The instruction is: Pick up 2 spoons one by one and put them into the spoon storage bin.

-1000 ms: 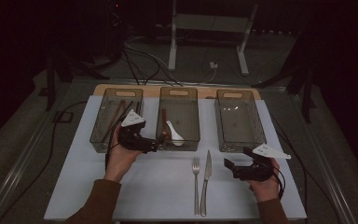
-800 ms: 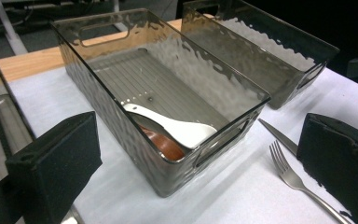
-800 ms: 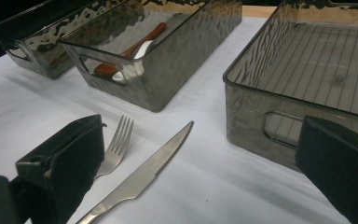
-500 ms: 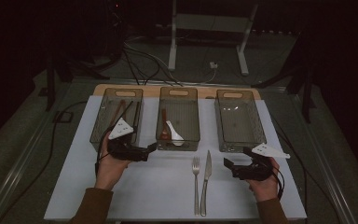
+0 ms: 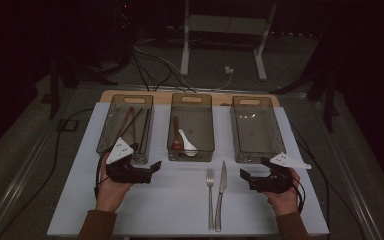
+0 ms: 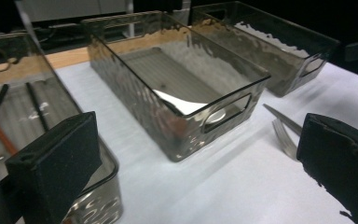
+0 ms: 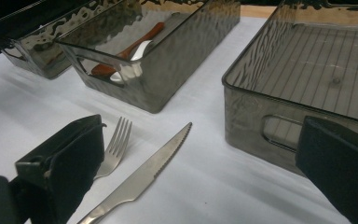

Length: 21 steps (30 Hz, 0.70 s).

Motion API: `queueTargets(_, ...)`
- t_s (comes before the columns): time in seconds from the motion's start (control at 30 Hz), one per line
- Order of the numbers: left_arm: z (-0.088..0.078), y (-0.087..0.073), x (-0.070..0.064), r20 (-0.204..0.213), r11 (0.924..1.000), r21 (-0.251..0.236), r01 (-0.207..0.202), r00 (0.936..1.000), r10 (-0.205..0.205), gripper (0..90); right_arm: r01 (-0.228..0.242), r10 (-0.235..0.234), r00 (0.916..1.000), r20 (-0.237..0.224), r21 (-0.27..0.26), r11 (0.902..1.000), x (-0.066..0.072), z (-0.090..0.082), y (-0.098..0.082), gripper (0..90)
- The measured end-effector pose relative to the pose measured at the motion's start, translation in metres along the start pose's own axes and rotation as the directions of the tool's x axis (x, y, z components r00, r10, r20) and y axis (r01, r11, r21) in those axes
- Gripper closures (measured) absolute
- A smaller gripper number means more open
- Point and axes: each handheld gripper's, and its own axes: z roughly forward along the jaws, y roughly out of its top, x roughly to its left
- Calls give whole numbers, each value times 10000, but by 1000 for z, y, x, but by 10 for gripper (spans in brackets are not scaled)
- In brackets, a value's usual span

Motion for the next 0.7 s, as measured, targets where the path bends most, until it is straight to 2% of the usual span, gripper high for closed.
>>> queueTargets(0.5,-9,-17,4,-468,9999,0,152,9988,-151,6,191,-184,9994,-298,225,9996,0,2,10,16)
queueTargets(0.7,-7,-25,4,-567,9998,132,165,9983,-157,6,458,-430,9977,-526,529,9976,3,7,16,16)
